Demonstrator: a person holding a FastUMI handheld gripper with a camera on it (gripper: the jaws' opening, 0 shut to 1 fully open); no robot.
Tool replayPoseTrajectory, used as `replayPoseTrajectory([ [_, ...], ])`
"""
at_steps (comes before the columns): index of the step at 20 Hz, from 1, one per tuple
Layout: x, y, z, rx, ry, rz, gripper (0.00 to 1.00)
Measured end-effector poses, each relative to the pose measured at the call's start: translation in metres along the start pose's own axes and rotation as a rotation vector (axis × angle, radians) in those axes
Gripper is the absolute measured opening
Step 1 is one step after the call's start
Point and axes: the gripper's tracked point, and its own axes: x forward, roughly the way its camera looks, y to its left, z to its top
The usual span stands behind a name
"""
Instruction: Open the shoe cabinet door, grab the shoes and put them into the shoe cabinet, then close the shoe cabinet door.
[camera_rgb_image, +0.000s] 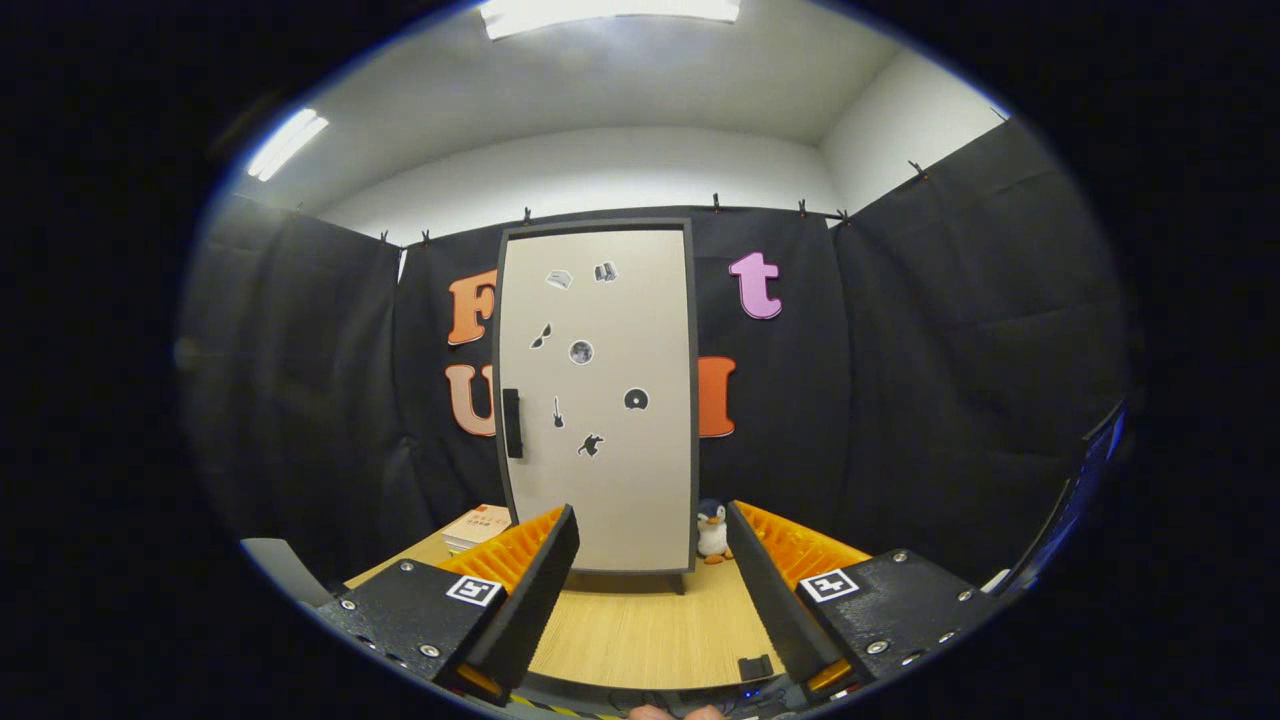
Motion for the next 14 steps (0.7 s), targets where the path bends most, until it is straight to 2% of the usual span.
replayPoseTrajectory([
  [14,-0.002,-0.003,0.009,-0.018,-0.02,0.018,0.93],
])
